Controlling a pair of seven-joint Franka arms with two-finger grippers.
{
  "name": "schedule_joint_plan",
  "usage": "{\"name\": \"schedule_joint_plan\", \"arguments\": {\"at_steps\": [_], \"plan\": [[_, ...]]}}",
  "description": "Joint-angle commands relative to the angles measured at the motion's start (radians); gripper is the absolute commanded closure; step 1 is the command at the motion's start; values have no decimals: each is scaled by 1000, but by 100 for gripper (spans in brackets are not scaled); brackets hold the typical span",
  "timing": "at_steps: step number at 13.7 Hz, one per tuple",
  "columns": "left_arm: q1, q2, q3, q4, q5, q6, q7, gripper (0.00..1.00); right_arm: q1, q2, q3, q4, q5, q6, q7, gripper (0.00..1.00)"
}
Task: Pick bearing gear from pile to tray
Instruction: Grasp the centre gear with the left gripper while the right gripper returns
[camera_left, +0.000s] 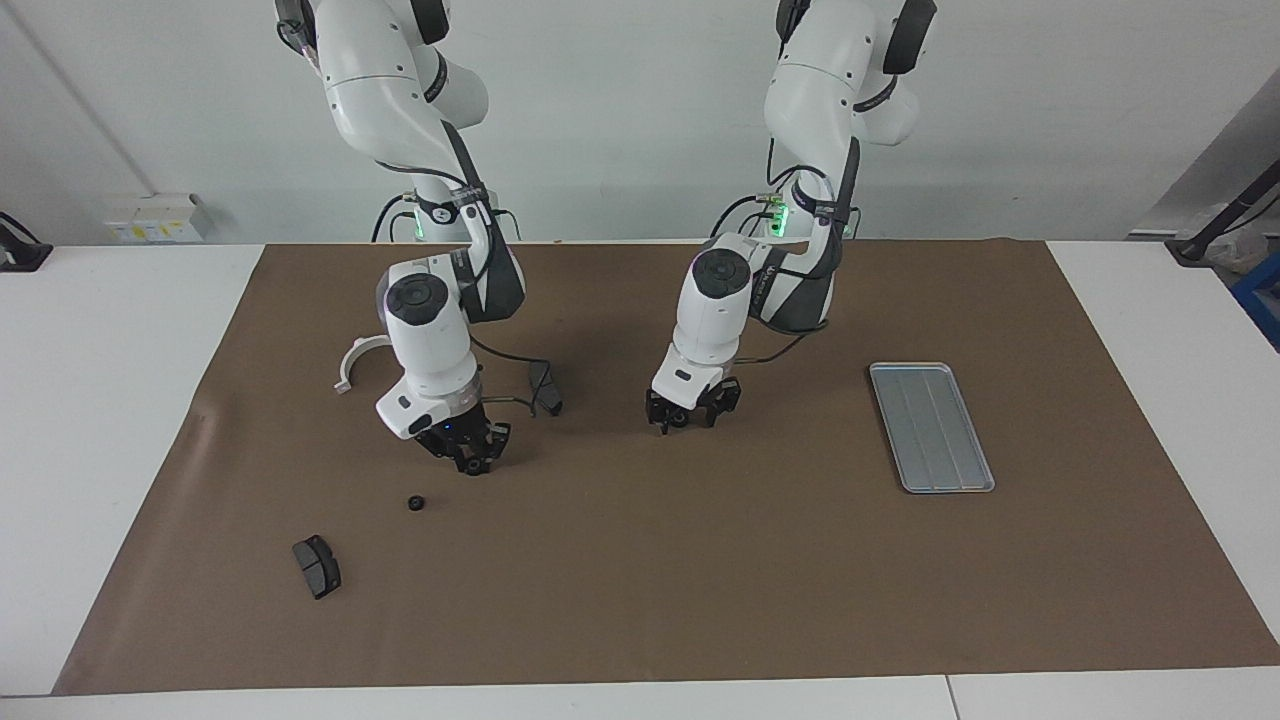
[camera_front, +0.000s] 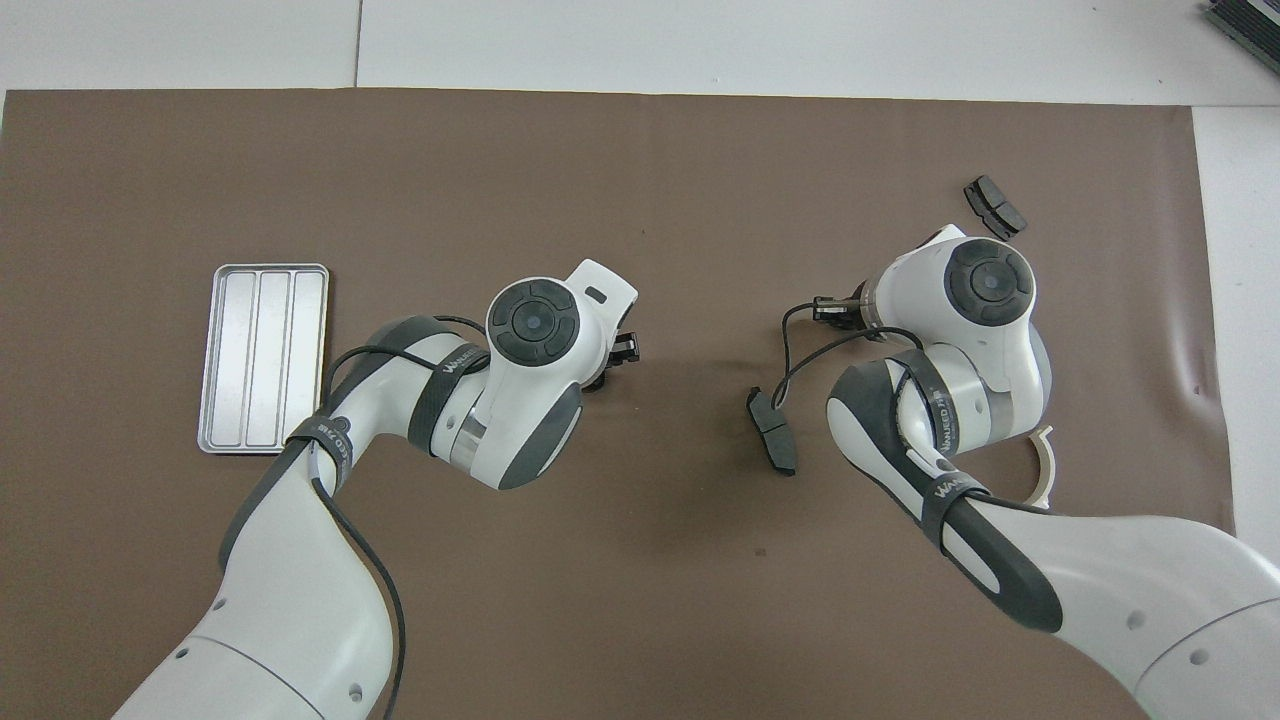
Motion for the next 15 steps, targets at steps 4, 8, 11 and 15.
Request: {"name": "schedule_joint_plan", "arguments": {"at_steps": [4, 8, 11, 15], "plan": [[-24, -34, 13, -47, -15, 6, -8, 41, 20, -61, 17, 1, 10, 4, 34, 100], [-24, -34, 13, -50, -15, 6, -5, 63, 64, -90, 17, 24, 10, -39, 105, 100], [-23, -34, 15, -47, -15, 6, -5, 78, 121, -79, 17, 96, 13, -113, 186, 100], [38, -27, 18, 37, -15, -64, 6, 81, 164, -75, 21, 100, 14, -104, 266, 100]]}}
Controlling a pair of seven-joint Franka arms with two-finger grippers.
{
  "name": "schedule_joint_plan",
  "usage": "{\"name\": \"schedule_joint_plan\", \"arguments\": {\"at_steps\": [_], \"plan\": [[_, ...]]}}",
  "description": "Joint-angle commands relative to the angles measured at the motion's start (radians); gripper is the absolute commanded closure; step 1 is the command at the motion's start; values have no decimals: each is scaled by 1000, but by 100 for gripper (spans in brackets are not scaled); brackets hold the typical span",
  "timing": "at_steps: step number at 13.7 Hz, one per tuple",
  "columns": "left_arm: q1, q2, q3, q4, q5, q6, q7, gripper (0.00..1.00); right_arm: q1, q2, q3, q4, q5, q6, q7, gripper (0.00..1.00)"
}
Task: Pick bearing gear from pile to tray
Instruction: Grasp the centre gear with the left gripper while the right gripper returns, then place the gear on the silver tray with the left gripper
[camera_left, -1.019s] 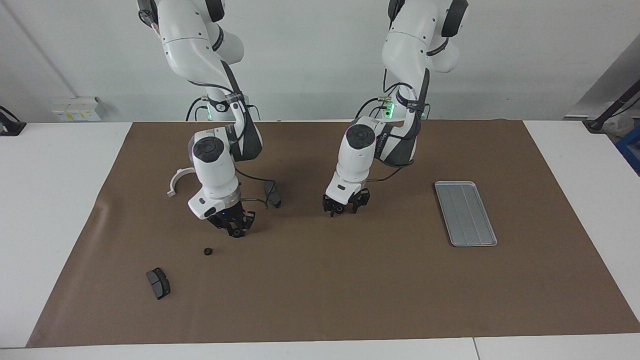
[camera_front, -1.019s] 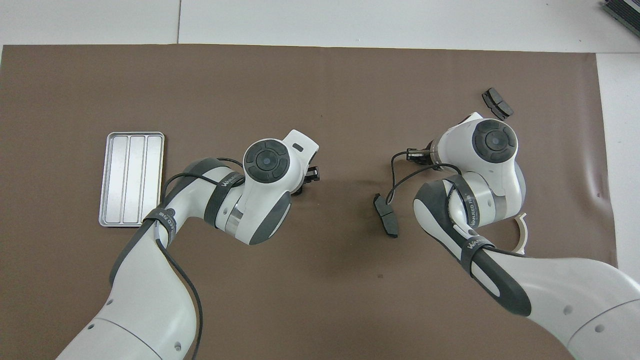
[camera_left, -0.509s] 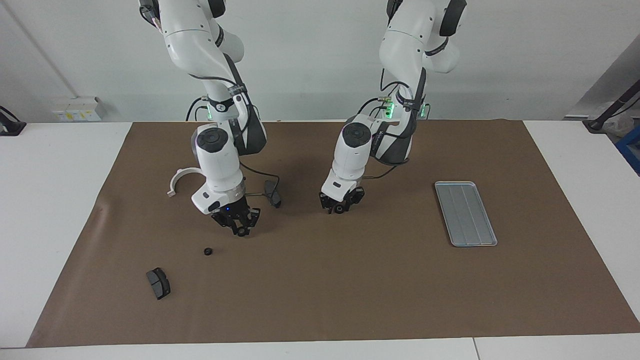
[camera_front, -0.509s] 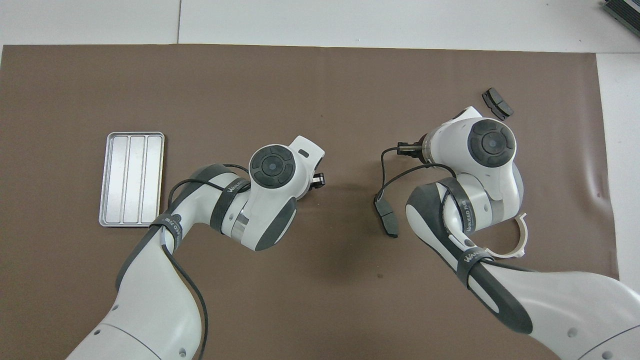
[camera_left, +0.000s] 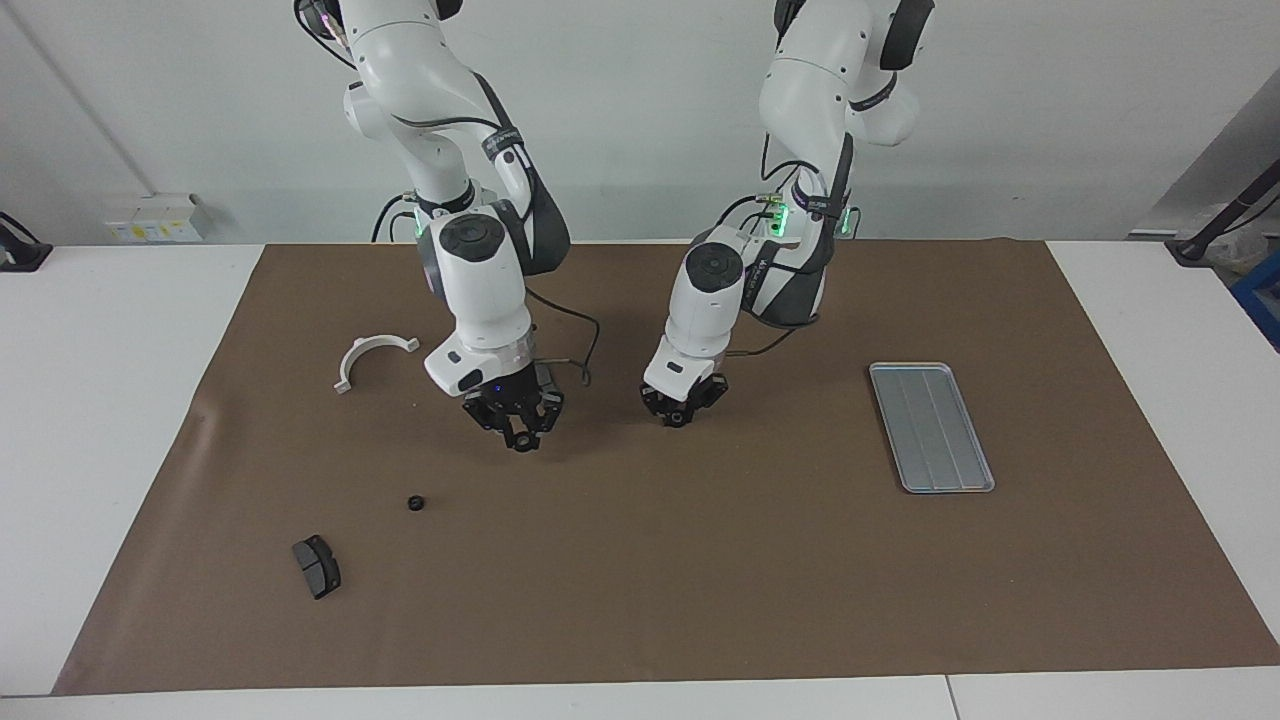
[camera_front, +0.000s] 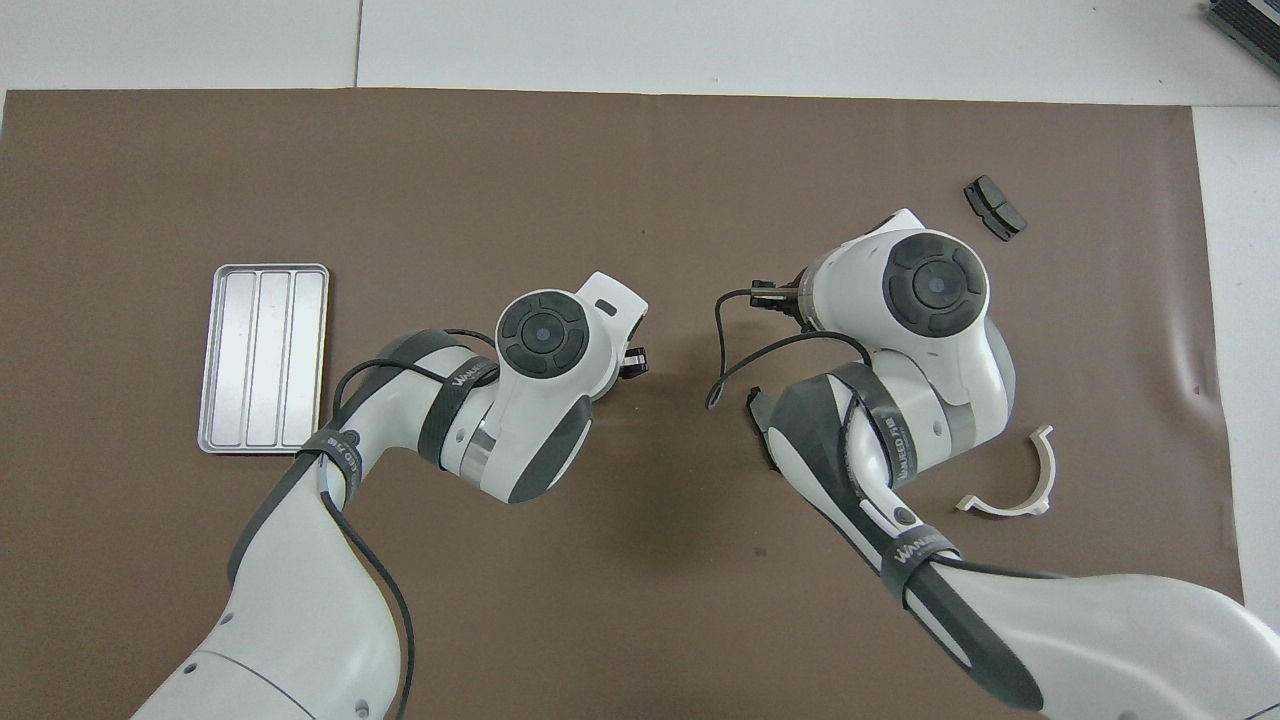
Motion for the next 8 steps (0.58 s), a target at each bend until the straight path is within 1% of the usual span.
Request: {"name": "schedule_joint_plan", "arguments": {"at_steps": [1, 2, 3, 4, 6, 7, 8], "plan": [[100, -15, 8, 89, -9, -125, 26, 82, 15, 10, 8, 13, 11, -3, 49, 100], [151, -21, 6, 135, -11, -184, 70, 84, 26, 12, 9, 15, 14, 0, 69, 100], [213, -39, 6, 163, -12, -236, 122, 87, 37, 14, 8, 18, 34, 5, 81, 100], [279, -54, 5, 176, -21, -262, 171, 87, 55, 14, 8, 33, 51, 3, 83, 100], [419, -97, 6, 176, -41, -302, 335, 87, 112, 49, 8, 75, 56, -9, 130, 100], [488, -105, 6, 174, -47, -325, 432, 87, 138, 73, 8, 95, 44, -11, 162, 100], [539, -110, 9, 165, -49, -333, 521, 87, 165, 99, 6, 136, 41, -17, 190, 100]]}}
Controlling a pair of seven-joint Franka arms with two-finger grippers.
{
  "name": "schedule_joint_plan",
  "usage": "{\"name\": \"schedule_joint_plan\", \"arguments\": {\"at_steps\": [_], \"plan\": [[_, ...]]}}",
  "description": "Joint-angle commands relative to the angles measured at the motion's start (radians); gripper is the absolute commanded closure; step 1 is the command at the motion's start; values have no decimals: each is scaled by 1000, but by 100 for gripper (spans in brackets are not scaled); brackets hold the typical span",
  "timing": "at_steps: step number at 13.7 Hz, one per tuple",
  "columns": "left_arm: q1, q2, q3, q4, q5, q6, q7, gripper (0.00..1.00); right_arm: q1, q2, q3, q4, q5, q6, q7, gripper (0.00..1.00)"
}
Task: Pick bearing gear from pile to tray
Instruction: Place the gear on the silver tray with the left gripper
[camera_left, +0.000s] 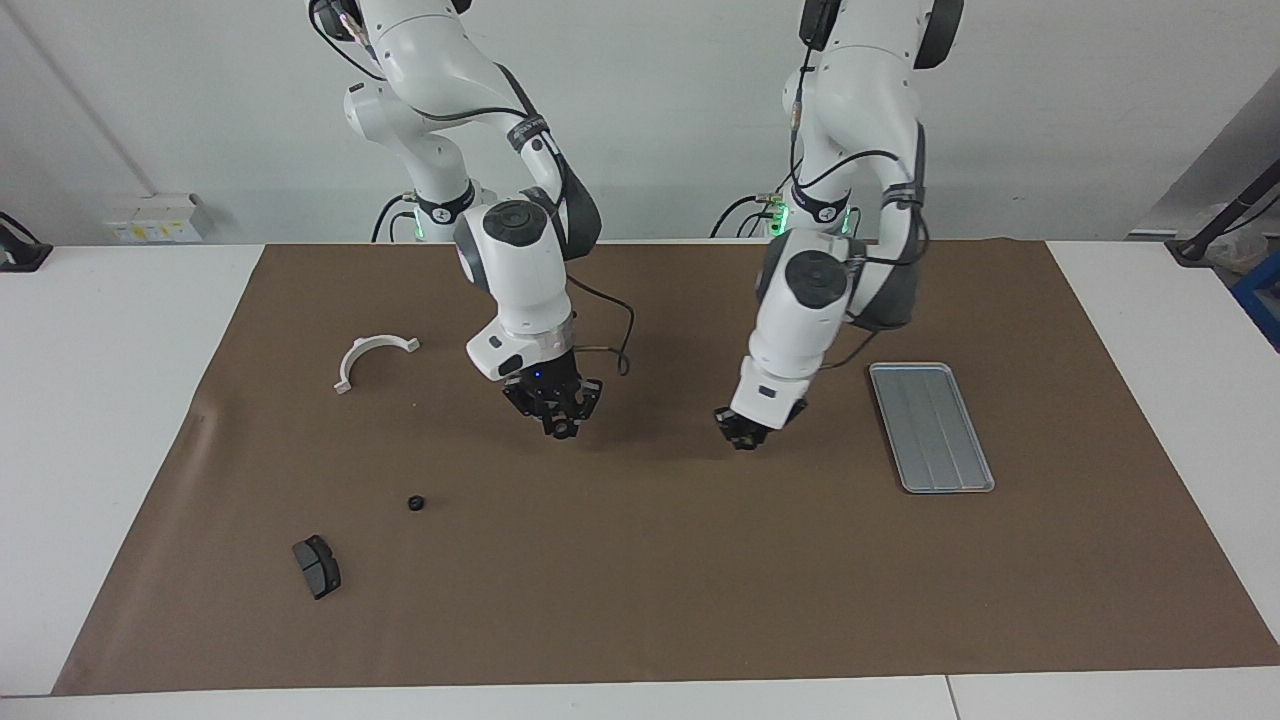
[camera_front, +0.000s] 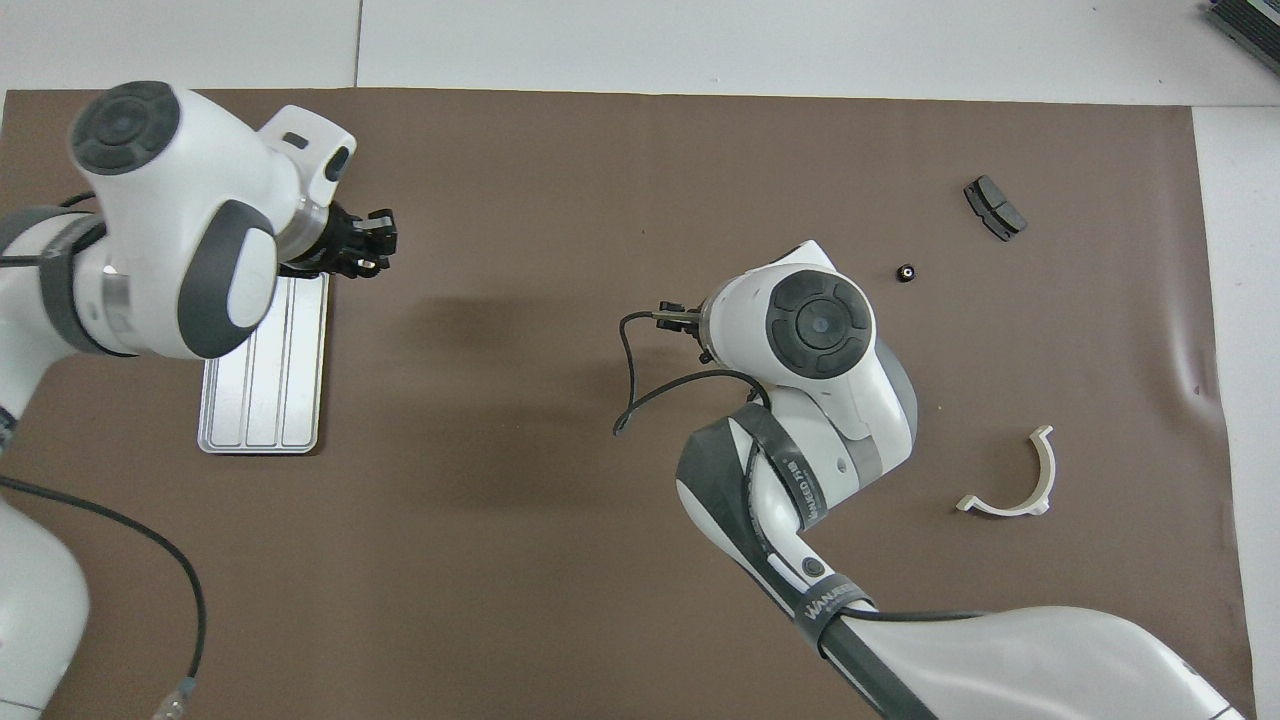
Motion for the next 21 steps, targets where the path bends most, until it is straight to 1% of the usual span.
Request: {"name": "schedule_joint_plan", "arguments": {"at_steps": [1, 2, 4, 7, 8, 10, 11, 12, 13, 14, 15, 16, 17, 18, 19, 21], "plan": [[140, -27, -10, -39, -24, -26, 228, 87, 60, 103, 2, 130, -1, -41, 77, 100], [180, -33, -9, -53, -24, -26, 280, 87, 86, 129, 2, 161, -15, -69, 104, 100], [190, -55, -4, -119, -23, 7, 315, 87, 120, 172, 2, 201, -65, -72, 175, 100], [182, -118, -5, -324, -23, 169, 320, 87, 154, 215, 2, 223, -84, -72, 204, 100], [179, -127, -5, -375, -23, 222, 320, 87, 155, 226, 2, 232, -84, -71, 209, 100], [174, -119, -5, -404, -23, 253, 320, 87, 158, 242, 3, 232, -84, -60, 209, 100], [174, -116, -5, -404, -23, 253, 320, 83, 165, 246, 3, 232, -84, -60, 209, 100], [174, -115, -5, -404, -23, 257, 320, 67, 166, 246, 3, 232, -84, -62, 206, 92], [176, -113, -5, -403, -23, 257, 320, 40, 165, 246, 3, 231, -85, -59, 207, 84], [176, -110, -5, -391, -21, 253, 322, 12, 165, 244, 3, 226, -85, -59, 207, 61], [174, -104, -7, -368, -21, 248, 322, 1, 163, 243, 3, 224, -87, -60, 207, 39], [171, -89, -7, -333, -21, 234, 319, 0, 159, 243, 3, 226, -86, -62, 207, 14], [156, -84, -8, -312, -21, 230, 315, 0, 158, 243, 2, 227, -85, -71, 209, 1], [139, -75, -9, -289, -23, 230, 306, 0, 158, 244, 2, 232, -85, -75, 207, 0], [101, -72, -7, -268, -23, 227, 268, 0, 158, 243, 2, 232, -84, -77, 207, 0], [11, -55, -5, -231, -23, 224, 130, 0, 140, 229, -8, 232, -87, -74, 207, 0]]}}
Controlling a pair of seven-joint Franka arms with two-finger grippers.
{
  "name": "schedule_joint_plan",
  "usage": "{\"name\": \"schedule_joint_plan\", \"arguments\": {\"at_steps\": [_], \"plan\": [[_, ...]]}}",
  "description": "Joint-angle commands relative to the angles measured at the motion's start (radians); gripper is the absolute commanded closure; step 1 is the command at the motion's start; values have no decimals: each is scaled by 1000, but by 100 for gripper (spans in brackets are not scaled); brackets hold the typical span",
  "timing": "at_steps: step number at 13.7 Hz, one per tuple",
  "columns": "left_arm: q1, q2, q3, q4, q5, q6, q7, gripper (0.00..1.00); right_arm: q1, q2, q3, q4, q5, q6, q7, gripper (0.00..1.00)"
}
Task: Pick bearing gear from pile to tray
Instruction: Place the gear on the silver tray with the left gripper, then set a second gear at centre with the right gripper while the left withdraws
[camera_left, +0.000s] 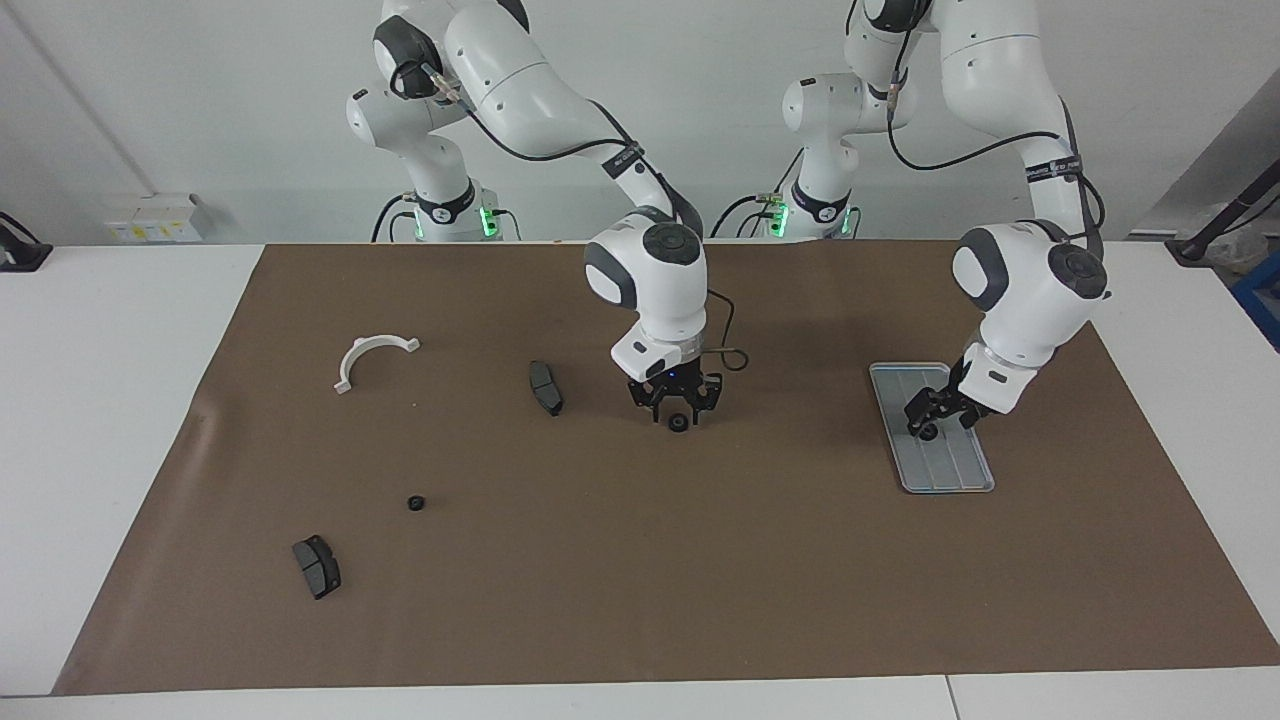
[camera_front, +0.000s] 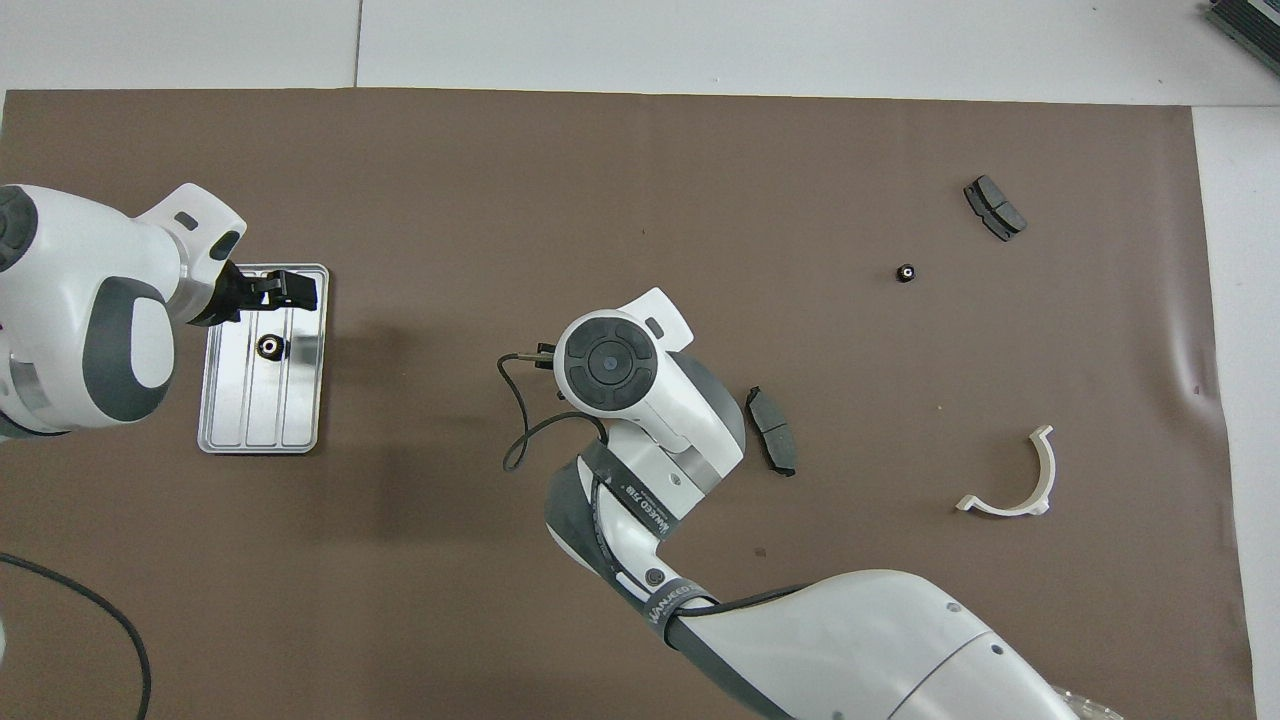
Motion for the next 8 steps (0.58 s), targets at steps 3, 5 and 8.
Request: {"name": "schedule_joint_plan", "arguments": {"at_steps": [3, 5, 8], "plan": [[-242, 27, 17, 49, -3, 4, -329, 0, -103, -72, 1, -30, -27, -19, -18, 0], [-341, 31, 18, 67, 12, 4, -454, 0, -163, -134, 1, -111, -27, -8, -100, 0], [-442, 122, 18, 167, 30, -7, -586, 0, -241, -200, 1, -200, -27, 4, -213, 0]]}}
